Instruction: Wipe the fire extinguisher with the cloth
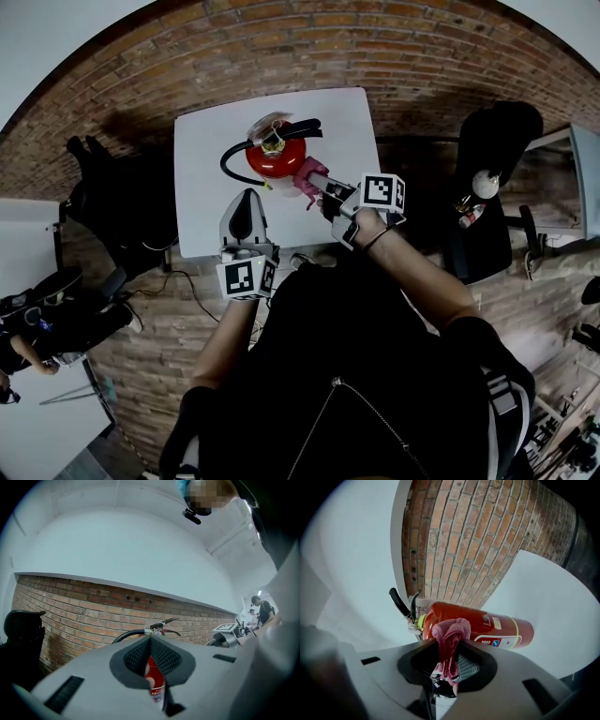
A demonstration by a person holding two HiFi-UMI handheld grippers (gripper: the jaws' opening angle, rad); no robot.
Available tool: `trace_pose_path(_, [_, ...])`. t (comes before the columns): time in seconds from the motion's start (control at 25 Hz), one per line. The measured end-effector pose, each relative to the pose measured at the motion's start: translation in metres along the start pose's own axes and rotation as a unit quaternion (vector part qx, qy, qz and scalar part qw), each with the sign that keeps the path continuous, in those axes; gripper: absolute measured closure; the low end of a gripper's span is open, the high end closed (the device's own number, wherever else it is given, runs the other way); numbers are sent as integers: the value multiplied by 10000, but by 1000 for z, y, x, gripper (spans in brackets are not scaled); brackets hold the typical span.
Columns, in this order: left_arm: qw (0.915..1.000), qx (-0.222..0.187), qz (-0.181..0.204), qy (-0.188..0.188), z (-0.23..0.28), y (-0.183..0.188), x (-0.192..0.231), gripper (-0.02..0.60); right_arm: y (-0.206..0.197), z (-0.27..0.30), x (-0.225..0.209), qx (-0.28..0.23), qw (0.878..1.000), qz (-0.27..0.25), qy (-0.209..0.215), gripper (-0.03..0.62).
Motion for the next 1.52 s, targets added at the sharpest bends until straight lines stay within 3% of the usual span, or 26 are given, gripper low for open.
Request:
trace_pose_path(0.12, [9998, -187, 8, -73, -6, 0, 7, 571, -2, -3, 11, -183, 9998, 1, 80, 488])
trace_pose_path(0.48, [9993, -215, -94, -305, -22, -2, 18, 571, -5, -11, 40, -684, 9970, -106, 337, 488])
trace_pose_path(0.64, [9993, -249, -76, -268, -28, -3, 20, 571, -3, -13, 54, -809, 9939, -230, 709, 488])
trace_pose_path(0.76, [9995, -291, -67, -134, -35, 0, 18, 571, 3, -14, 68, -774, 9900, -682, 960, 488])
trace_pose_path(0.96, [9991, -375, -81, 205, -48, 4, 9, 571, 8, -22, 77, -392, 9796, -1834, 721, 488])
trace_pose_path(1.04, [9986, -390, -75, 352, -54, 4, 1, 571, 6, -25, 79, -129, 9614, -2713, 437, 488])
trace_pose_path(1.16, [9976, -369, -80, 576, -62, 2, -14, 571, -1, -30, 79, 355, 9125, -4076, 73, 488])
trace_pose_path(1.32, [9954, -329, -147, 887, -77, -1, -40, 571, -17, -37, 68, 997, 8486, -5194, -118, 488])
trace_pose_path(1.4, [9940, -309, -194, 1034, -83, -4, -53, 571, -26, -38, 60, 1294, 8094, -5725, -189, 488])
trace_pose_path(1.52, [9922, -300, -207, 1190, -92, -8, -70, 571, -41, -35, 41, 1747, 7348, -6542, -393, 488])
Point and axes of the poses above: the fingertips, and each gripper's own axes: z forward along the fingers, x to its left, y out of its top, the point moved 10 cm from there along -z, backward along the fingers, and after that the axes turned 4 degrees about -z, right-handed, at the moved point
